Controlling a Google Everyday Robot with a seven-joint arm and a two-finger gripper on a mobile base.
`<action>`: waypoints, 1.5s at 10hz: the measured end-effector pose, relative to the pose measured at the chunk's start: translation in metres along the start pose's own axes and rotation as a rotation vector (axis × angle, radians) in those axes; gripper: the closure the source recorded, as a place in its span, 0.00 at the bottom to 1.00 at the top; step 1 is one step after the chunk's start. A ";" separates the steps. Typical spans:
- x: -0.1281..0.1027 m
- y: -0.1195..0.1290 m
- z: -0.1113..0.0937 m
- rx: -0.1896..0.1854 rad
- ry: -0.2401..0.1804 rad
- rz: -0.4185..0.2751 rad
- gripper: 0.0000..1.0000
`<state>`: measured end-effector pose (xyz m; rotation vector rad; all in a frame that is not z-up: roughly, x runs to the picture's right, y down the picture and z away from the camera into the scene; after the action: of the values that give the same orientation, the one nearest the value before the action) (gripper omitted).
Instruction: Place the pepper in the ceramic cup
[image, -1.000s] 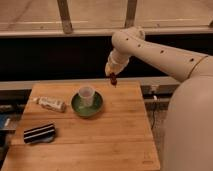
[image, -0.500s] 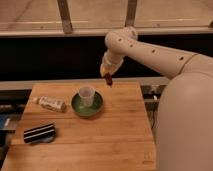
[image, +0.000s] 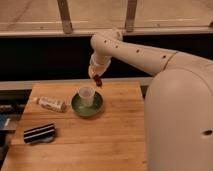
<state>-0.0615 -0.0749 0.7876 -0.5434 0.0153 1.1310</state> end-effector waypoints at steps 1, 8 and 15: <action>-0.001 0.002 0.005 -0.008 0.001 -0.007 1.00; -0.016 0.026 0.041 -0.097 0.002 -0.057 1.00; -0.025 0.052 0.077 -0.218 0.006 -0.091 1.00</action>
<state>-0.1370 -0.0481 0.8408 -0.7341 -0.1281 1.0478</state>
